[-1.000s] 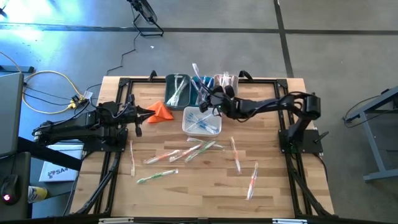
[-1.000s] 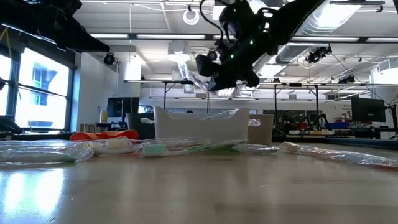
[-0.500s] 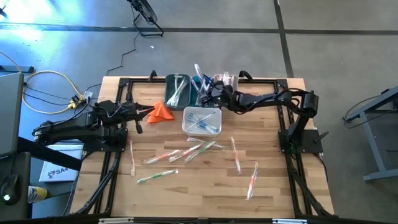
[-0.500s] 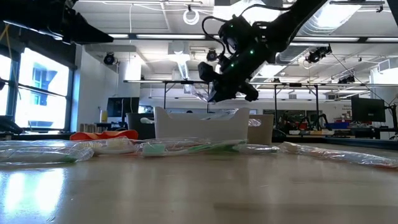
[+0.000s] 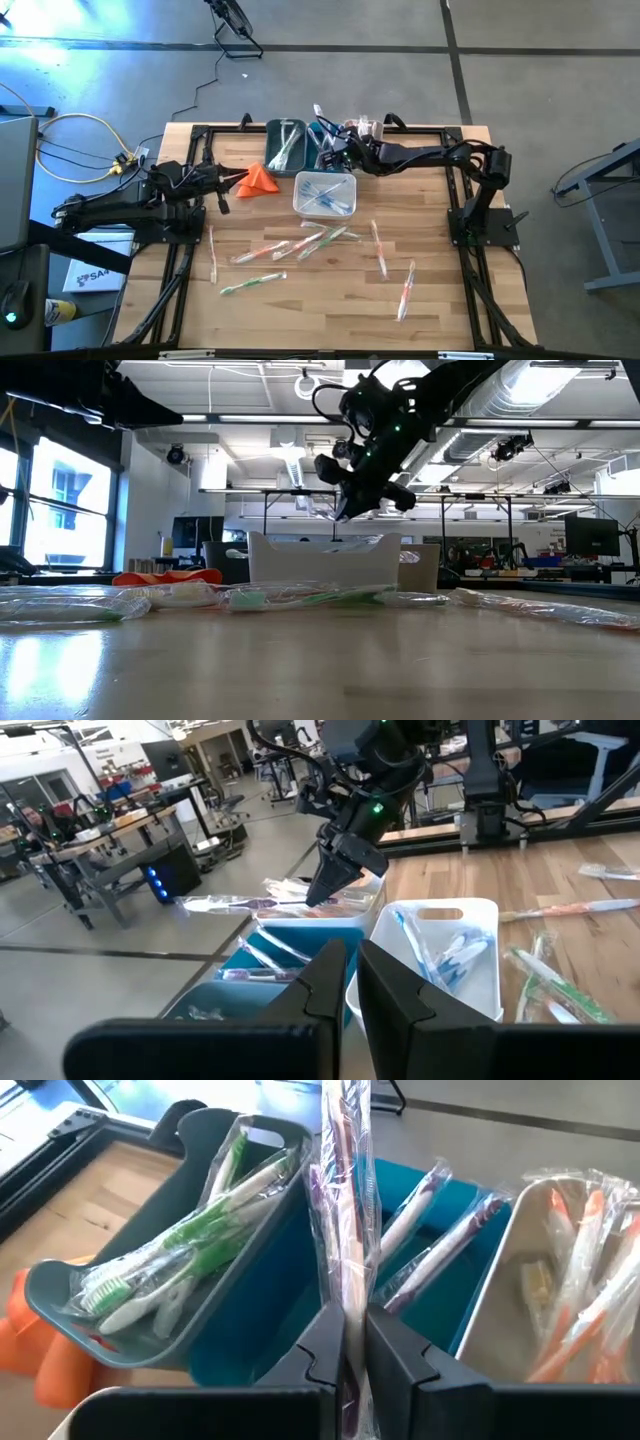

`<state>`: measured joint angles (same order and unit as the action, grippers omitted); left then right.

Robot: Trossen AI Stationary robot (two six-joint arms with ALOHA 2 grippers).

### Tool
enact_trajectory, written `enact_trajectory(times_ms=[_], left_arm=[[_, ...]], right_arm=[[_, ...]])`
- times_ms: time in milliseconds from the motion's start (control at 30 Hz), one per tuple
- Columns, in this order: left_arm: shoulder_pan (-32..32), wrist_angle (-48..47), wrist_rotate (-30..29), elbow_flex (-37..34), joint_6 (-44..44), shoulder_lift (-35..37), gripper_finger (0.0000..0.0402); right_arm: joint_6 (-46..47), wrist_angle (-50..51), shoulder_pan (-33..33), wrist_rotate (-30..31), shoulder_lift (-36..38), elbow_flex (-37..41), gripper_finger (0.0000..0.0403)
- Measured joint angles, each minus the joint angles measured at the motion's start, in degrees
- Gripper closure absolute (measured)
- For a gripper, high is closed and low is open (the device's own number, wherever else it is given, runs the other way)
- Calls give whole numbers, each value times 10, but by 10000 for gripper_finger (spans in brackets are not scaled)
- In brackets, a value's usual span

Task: Pick & Place Toothbrushes
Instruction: Put the purple toothbrush into the blue bin

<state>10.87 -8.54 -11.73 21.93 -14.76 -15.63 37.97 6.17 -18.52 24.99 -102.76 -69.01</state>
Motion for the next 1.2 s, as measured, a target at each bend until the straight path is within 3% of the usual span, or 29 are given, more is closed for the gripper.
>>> enact_trajectory(times_ms=[400, 900, 1200], left_arm=[[0, 0, 0, 0, 0, 0, 378], [0, 0, 0, 0, 0, 0, 378], [0, 0, 1, 0, 0, 0, 378]], right_arm=[[10, -8, -3, -16, -59, 0, 382], [-1, -5, -7, -42, -62, 0, 381], [-6, -7, -7, -40, -62, 0, 324]])
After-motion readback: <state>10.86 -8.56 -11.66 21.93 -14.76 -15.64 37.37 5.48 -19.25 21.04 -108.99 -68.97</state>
